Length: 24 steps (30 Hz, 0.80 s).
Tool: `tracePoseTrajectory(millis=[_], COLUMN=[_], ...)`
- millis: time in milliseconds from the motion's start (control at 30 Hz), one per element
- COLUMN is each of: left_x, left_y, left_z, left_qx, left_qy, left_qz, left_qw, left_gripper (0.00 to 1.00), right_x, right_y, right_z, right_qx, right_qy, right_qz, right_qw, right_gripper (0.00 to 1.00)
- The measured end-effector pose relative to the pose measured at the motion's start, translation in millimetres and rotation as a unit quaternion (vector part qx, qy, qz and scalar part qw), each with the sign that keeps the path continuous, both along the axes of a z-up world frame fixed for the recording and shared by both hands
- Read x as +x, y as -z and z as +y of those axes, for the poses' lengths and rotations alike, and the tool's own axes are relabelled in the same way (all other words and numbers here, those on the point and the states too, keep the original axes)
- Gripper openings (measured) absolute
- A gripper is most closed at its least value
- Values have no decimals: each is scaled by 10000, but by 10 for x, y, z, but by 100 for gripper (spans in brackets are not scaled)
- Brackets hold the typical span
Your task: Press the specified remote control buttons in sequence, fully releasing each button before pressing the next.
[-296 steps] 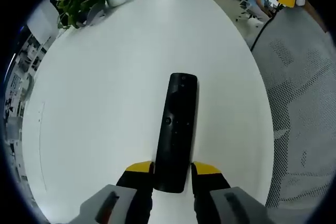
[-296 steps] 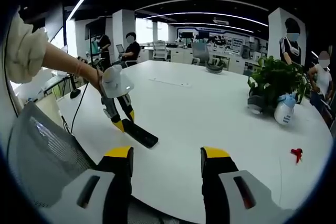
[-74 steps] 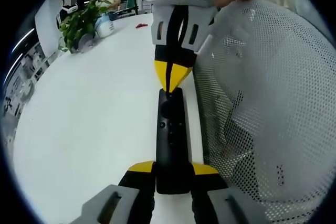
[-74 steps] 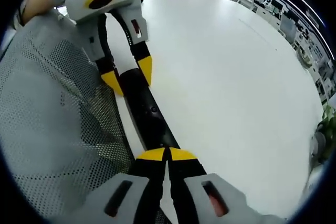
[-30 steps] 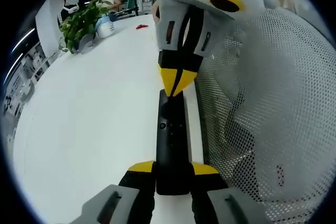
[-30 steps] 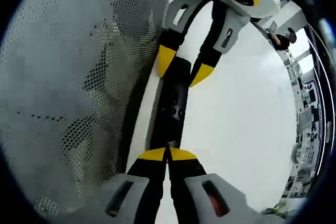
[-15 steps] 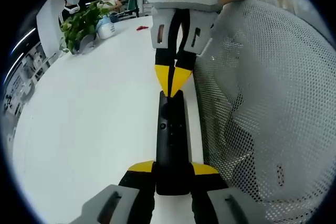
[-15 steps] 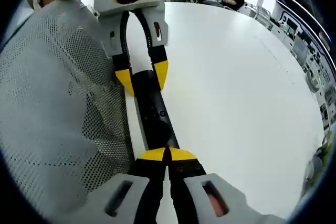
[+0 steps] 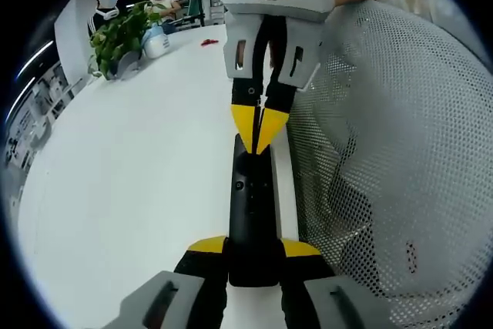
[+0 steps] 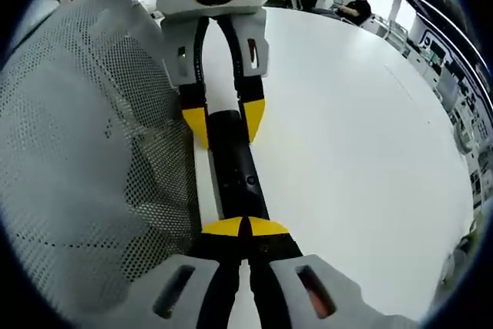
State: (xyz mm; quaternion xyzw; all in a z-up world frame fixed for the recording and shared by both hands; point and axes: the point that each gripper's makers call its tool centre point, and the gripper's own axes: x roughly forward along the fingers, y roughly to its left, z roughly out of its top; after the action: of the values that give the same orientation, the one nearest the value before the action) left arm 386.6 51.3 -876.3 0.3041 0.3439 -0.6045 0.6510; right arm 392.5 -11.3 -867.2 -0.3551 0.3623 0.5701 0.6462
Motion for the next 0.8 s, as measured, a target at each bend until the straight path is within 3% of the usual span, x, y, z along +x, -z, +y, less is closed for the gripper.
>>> tracePoseTrajectory(millis=[167,400,800], left_x=[-3,-2,0], left_y=[-1,-4,-1], left_z=[1,1,3], left_qx=[-11,-41,-24], left_qy=[1,-17,-8], left_qz=[-6,-7,-16], left_qw=[10000,10000,10000], left_gripper=[25,25,25], right_x=[9,26,10], right_y=[1,4,2], right_z=[-1,-3,0], right_qx=[-104,-35,-101], right_qy=[-3,464,139], right_qz=[-75,180,-82], right_qw=[9999,9988,9998], right_gripper=[0,0,0])
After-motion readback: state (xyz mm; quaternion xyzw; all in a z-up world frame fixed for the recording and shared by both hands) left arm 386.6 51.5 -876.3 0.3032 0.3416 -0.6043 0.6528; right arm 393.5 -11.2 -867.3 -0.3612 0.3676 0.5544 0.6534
